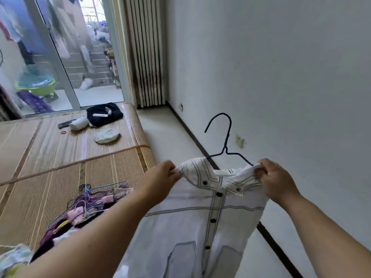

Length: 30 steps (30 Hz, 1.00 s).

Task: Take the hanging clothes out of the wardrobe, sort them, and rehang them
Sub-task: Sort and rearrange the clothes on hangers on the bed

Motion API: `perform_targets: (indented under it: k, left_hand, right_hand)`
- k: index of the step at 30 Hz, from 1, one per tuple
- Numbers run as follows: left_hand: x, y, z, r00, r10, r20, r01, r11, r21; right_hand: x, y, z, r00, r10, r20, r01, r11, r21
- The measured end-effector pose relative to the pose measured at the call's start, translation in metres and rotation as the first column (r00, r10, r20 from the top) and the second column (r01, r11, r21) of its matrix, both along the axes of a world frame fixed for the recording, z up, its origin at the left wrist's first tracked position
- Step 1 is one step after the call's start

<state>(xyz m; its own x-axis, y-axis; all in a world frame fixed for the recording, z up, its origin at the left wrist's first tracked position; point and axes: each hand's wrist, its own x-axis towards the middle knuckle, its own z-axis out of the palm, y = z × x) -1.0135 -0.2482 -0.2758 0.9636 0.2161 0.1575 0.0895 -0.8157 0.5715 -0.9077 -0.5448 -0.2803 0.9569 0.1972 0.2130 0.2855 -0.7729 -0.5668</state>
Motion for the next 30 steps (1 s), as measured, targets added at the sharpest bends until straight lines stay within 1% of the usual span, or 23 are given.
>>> perform_targets:
  k: [5, 8, 12, 17, 22, 27, 30]
  left_hand:
    - [0.080, -0.084, 0.005, 0.996, 0.078, 0.037, -0.077, 0.997, -0.026]
    - [0.113, -0.100, 0.005, 0.990, 0.137, 0.029, -0.135, 0.990, -0.044]
    - [0.150, -0.100, -0.004, 0.974, 0.225, -0.023, -0.226, 0.966, -0.123]
    - [0.193, -0.085, -0.015, 0.954, 0.289, -0.082, -0.300, 0.921, -0.250]
    - [0.253, -0.044, -0.024, 0.928, 0.364, -0.082, -0.369, 0.864, -0.342]
    - [0.322, 0.018, -0.029, 0.892, 0.430, -0.136, -0.449, 0.813, -0.371]
    - [0.357, 0.056, -0.027, 0.877, 0.454, -0.156, -0.477, 0.786, -0.393]
  right_hand:
    - [0.086, -0.076, 0.026, 0.999, 0.030, 0.026, -0.028, 0.996, -0.079]
    - [0.130, -0.084, 0.038, 0.995, 0.087, 0.040, -0.082, 0.991, -0.107]
    - [0.188, -0.073, 0.042, 0.986, 0.158, 0.044, -0.150, 0.978, -0.145]
    - [0.257, -0.040, 0.037, 0.973, 0.231, 0.024, -0.224, 0.961, -0.162]
    - [0.336, 0.016, 0.027, 0.956, 0.292, 0.033, -0.284, 0.947, -0.151]
    - [0.420, 0.096, 0.029, 0.930, 0.366, 0.018, -0.356, 0.914, -0.193]
    - [0.464, 0.149, 0.041, 0.912, 0.407, 0.039, -0.390, 0.895, -0.215]
